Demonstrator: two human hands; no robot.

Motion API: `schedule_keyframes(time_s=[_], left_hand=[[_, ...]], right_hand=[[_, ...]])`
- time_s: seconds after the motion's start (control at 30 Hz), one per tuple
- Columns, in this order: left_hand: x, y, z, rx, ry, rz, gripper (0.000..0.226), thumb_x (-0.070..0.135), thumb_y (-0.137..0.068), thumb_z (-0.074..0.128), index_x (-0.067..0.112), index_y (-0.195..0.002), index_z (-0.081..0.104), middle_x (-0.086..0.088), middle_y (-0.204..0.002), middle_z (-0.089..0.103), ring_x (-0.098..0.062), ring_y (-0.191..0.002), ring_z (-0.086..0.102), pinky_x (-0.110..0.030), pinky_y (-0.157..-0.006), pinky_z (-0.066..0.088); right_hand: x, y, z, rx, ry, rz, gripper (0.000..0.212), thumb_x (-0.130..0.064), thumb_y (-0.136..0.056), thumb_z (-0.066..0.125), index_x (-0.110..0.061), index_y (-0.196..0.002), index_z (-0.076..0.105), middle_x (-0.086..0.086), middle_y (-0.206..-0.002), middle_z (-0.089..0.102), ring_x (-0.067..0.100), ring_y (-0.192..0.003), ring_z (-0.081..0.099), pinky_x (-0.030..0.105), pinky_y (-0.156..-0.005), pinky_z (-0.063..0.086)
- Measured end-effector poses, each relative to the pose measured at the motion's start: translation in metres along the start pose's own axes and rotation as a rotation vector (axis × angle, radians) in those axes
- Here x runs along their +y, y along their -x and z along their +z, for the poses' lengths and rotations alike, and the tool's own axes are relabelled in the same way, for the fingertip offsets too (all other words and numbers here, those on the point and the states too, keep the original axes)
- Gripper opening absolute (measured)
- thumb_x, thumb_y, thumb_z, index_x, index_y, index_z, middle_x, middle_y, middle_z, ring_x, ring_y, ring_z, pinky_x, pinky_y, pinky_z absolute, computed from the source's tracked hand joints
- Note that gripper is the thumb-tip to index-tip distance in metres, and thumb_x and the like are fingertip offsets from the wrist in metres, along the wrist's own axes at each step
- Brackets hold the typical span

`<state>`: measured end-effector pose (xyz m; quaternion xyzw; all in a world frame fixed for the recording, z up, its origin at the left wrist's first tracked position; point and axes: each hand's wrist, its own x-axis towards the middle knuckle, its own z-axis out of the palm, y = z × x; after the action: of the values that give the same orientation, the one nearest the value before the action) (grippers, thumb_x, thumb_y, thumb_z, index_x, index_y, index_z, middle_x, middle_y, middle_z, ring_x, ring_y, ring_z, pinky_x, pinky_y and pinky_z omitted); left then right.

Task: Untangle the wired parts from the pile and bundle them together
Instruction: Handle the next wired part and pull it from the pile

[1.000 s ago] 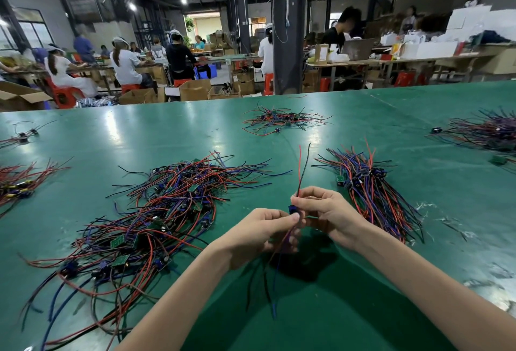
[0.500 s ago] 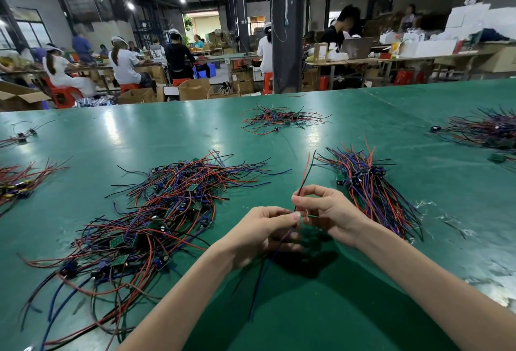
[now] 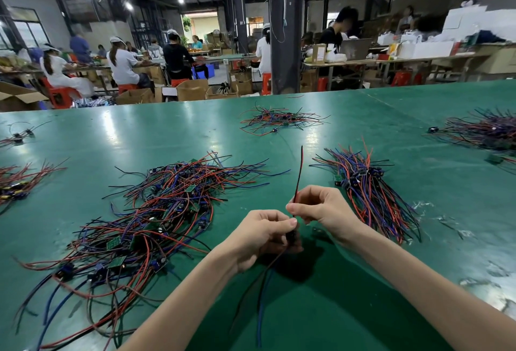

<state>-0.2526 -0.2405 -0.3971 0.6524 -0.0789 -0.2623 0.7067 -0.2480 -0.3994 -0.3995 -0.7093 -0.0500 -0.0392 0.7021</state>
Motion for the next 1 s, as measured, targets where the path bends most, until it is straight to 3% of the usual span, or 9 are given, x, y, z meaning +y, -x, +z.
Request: schedule_keyframes(time_s=[0.1,0.23,0.37,0.5,0.63,0.77,0.87,1.0], left_hand=[[0.002,0.000,0.000,-0.002,0.006,-0.027,0.010,0.009,-0.088,0.063,0.003,-0.081,0.063,-0.014,-0.074,0.062,-0.019,-0.060,0.056,-0.022,-0.052,0.054],[0.003,0.001,0.001,-0.028,0.020,-0.052,0.015,0.014,-0.090,0.059,0.003,-0.094,0.069,-0.012,-0.072,0.065,-0.020,-0.059,0.063,-0.031,-0.065,0.057],[0.002,0.001,-0.001,-0.005,0.002,-0.045,0.023,0.012,-0.085,0.066,-0.003,-0.103,0.067,-0.023,-0.092,0.058,-0.032,-0.076,0.063,-0.044,-0.080,0.054],[0.002,0.002,0.000,-0.017,-0.004,-0.041,0.026,0.010,-0.082,0.069,-0.003,-0.103,0.060,-0.022,-0.087,0.056,-0.025,-0.063,0.067,-0.038,-0.068,0.058],[0.000,0.002,0.003,-0.025,-0.015,-0.020,0.021,0.010,-0.084,0.068,-0.001,-0.096,0.056,-0.020,-0.077,0.059,-0.022,-0.056,0.066,-0.032,-0.059,0.058],[-0.002,-0.001,0.003,0.013,-0.130,0.000,0.014,0.008,-0.085,0.066,-0.002,-0.082,0.058,-0.020,-0.073,0.064,-0.023,-0.057,0.064,-0.030,-0.060,0.054],[-0.002,-0.002,0.002,0.035,-0.186,0.000,0.016,0.003,-0.084,0.064,-0.004,-0.071,0.058,-0.026,-0.077,0.064,-0.030,-0.065,0.062,-0.033,-0.065,0.053],[0.001,-0.002,0.000,-0.040,-0.166,-0.031,0.029,0.002,-0.083,0.065,0.005,-0.056,0.057,-0.019,-0.063,0.067,-0.025,-0.055,0.065,-0.029,-0.059,0.057]], right_hand=[[0.000,-0.002,-0.001,0.018,-0.083,0.084,0.016,0.004,-0.071,0.074,-0.005,-0.065,0.063,-0.002,-0.057,0.063,0.008,-0.045,0.045,0.016,-0.043,0.038],[-0.002,-0.002,-0.003,-0.051,-0.215,0.276,0.017,-0.004,-0.059,0.077,-0.013,-0.052,0.065,0.004,-0.063,0.063,0.010,-0.048,0.048,0.018,-0.046,0.046],[-0.004,0.000,0.001,-0.113,-0.313,0.337,0.015,-0.007,-0.059,0.076,-0.009,-0.056,0.062,0.005,-0.059,0.059,0.010,-0.048,0.052,0.020,-0.050,0.052],[-0.002,0.001,0.005,-0.133,-0.330,0.310,0.020,-0.014,-0.064,0.074,-0.006,-0.066,0.056,0.005,-0.057,0.056,0.010,-0.045,0.054,0.021,-0.046,0.052],[0.003,0.000,0.007,-0.091,-0.258,0.230,0.024,-0.014,-0.060,0.075,-0.007,-0.065,0.053,0.001,-0.055,0.052,0.009,-0.044,0.050,0.018,-0.042,0.047],[0.008,-0.004,0.006,-0.020,-0.106,0.103,0.026,-0.006,-0.065,0.078,-0.007,-0.060,0.052,0.004,-0.052,0.052,0.008,-0.038,0.040,0.018,-0.039,0.035],[0.013,-0.010,0.004,0.047,-0.036,0.052,0.029,-0.001,-0.068,0.080,-0.009,-0.057,0.054,0.004,-0.053,0.057,0.007,-0.036,0.038,0.017,-0.038,0.032],[0.018,-0.021,-0.004,0.185,0.045,0.044,0.029,-0.006,-0.064,0.084,-0.008,-0.057,0.056,-0.002,-0.045,0.054,0.009,-0.036,0.037,0.019,-0.037,0.032]])
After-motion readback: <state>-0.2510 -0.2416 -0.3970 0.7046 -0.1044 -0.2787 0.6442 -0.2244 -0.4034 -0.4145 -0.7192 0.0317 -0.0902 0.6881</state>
